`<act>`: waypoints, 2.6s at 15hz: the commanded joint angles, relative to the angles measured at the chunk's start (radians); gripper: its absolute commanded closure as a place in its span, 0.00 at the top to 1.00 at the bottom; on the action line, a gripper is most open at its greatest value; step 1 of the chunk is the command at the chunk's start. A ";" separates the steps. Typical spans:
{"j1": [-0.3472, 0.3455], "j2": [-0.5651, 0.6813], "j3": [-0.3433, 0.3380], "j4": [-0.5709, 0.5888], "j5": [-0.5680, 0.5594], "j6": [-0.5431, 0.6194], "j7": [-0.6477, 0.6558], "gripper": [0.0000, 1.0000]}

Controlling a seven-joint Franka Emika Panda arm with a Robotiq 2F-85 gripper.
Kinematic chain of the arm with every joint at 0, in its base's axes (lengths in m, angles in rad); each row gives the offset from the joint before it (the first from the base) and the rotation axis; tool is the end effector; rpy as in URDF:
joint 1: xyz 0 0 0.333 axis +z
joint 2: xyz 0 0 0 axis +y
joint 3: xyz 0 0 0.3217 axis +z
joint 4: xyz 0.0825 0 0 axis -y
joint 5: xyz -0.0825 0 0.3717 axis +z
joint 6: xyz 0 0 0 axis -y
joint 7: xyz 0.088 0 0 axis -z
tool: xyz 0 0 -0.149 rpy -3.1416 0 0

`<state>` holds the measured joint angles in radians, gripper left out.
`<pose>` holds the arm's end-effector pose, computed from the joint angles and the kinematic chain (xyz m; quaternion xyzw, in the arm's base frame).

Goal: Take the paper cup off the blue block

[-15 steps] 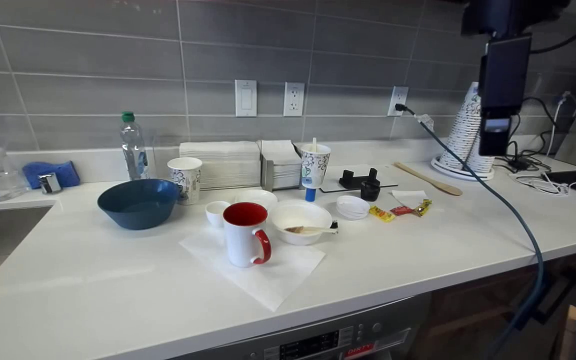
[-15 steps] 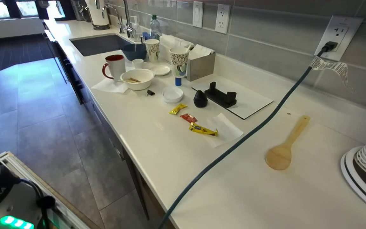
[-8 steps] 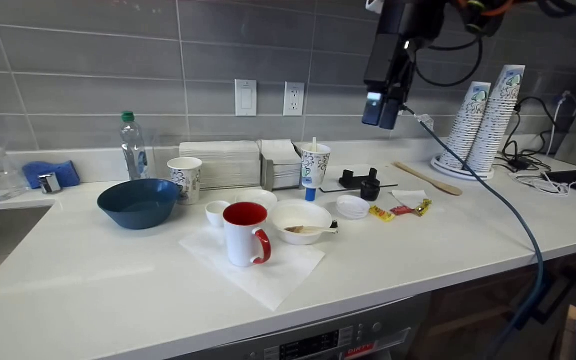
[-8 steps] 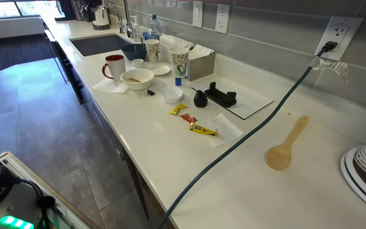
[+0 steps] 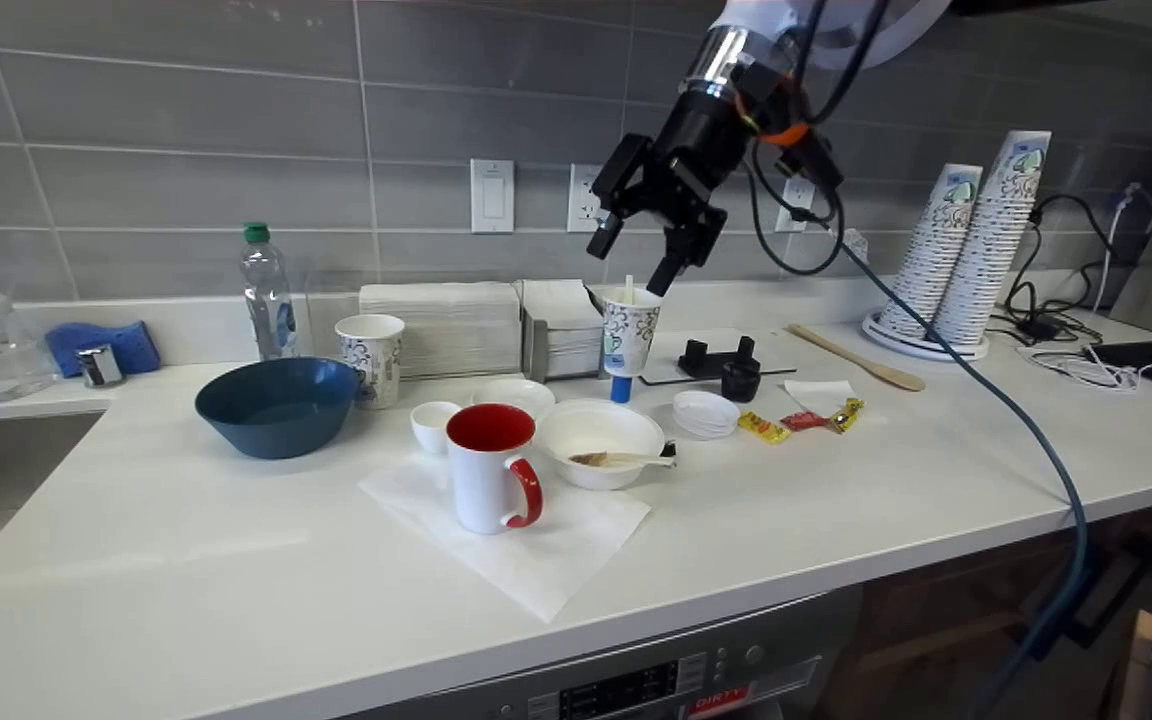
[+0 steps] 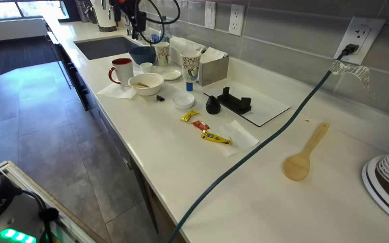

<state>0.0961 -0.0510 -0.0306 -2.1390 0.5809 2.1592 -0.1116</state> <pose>0.5305 0.0760 0.4148 -0.9669 0.0651 -0.0396 0.2436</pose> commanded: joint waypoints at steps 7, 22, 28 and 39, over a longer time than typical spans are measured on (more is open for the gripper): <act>-0.066 0.213 0.033 0.011 0.162 0.321 0.040 1.00; -0.108 0.393 0.067 0.136 0.318 0.396 0.032 1.00; -0.110 0.517 0.098 0.206 0.347 0.481 0.044 1.00; -0.124 0.692 0.146 0.349 0.382 0.559 0.056 1.00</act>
<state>-0.0164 0.5896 0.0972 -1.8466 0.9456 2.6962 -0.0647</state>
